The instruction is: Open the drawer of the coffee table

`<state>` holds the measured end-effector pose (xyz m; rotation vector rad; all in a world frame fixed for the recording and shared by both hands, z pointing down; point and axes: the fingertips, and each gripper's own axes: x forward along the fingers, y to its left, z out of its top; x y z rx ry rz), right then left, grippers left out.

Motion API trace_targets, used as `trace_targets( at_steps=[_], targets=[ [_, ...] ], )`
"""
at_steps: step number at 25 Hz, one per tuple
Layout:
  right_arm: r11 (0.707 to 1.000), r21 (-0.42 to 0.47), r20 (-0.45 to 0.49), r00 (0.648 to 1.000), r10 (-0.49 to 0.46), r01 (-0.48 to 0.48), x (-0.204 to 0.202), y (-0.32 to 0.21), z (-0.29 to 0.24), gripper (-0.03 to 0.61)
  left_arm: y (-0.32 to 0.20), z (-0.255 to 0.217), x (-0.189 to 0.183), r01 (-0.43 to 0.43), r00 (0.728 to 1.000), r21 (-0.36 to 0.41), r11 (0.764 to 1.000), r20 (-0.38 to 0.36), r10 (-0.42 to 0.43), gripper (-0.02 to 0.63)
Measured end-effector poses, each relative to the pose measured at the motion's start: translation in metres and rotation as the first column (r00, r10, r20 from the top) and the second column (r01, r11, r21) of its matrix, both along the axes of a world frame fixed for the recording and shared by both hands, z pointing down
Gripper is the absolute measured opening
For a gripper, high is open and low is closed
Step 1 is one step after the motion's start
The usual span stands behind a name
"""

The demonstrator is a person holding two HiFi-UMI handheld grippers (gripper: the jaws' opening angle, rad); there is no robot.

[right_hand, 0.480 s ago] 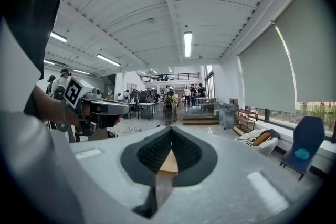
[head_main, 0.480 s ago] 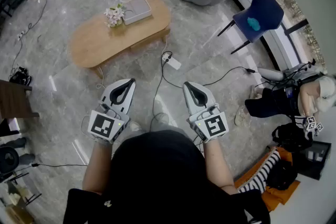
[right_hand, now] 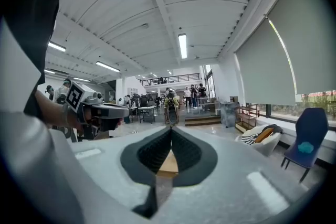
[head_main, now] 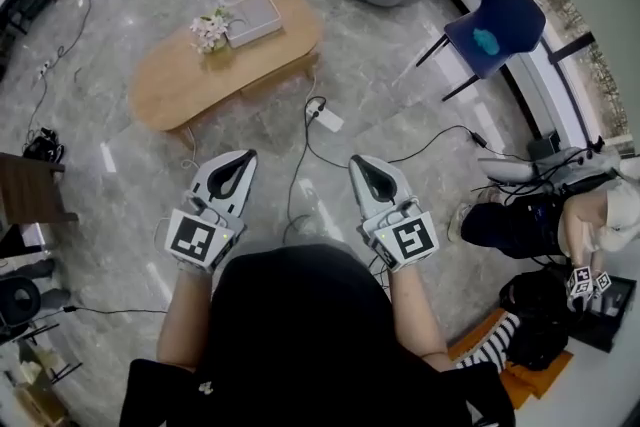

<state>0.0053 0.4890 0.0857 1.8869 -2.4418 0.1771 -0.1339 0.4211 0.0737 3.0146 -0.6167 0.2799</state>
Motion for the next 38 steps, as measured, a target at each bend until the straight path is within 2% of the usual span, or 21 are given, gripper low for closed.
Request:
trace_targets(
  at_steps=[7,13,19,23,29,38],
  targets=[
    [1.0,-0.025,0.001,1.0,0.008,-0.008,0.033,-0.008,0.018,-0.003,-0.015,0.016,0.025,0.014,1.0,-0.027,1.0,0.018,-0.013,0.006],
    [0.999,-0.041,-0.008,1.0,0.007,-0.007,0.052,-0.049,0.03,-0.003,-0.058,0.034,0.039,0.024,1.0,-0.037,0.999,0.013,-0.024,0.006],
    [0.998,-0.07,-0.033,0.999,0.004,-0.007,0.063,-0.123,0.041,-0.003,-0.138,0.053,0.048,-0.007,1.0,-0.007,1.0,0.003,0.007,0.006],
    [0.995,-0.095,-0.038,0.999,0.01,-0.013,0.071,-0.177,0.044,-0.002,-0.192,0.063,0.055,0.008,1.0,-0.069,0.998,0.015,-0.007,0.006],
    [0.99,-0.137,-0.055,0.998,0.016,-0.023,0.066,-0.273,0.049,-0.002,-0.284,0.079,0.049,-0.035,0.999,-0.072,0.997,0.025,0.037,0.006],
    [0.98,-0.198,-0.073,0.997,-0.022,0.007,0.068,-0.372,0.067,-0.002,-0.379,0.101,0.043,-0.003,0.999,-0.104,0.995,0.054,0.009,0.006]
  ],
)
